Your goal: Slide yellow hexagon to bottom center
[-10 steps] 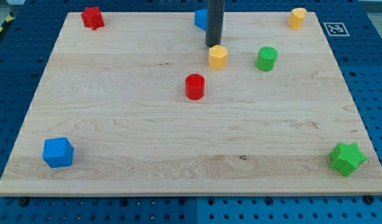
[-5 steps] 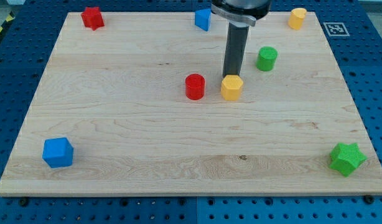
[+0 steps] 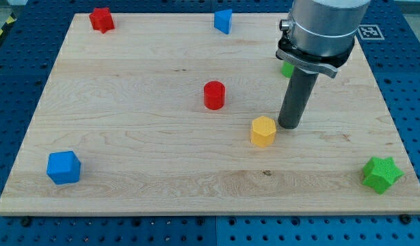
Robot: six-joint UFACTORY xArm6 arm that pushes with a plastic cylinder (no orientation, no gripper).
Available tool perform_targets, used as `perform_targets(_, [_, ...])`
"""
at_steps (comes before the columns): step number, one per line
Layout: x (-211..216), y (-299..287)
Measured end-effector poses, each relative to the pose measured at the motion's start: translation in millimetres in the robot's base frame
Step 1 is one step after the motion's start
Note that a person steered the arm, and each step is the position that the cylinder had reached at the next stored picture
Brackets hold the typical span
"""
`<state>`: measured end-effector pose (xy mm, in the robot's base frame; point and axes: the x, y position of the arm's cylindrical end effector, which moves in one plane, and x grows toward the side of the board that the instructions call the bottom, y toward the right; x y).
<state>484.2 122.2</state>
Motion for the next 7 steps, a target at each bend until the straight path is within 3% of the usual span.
perform_targets(1, [1.2,-18.2])
perform_targets(4, [56.5,-87.3])
perform_targets(7, [56.8,-101.2])
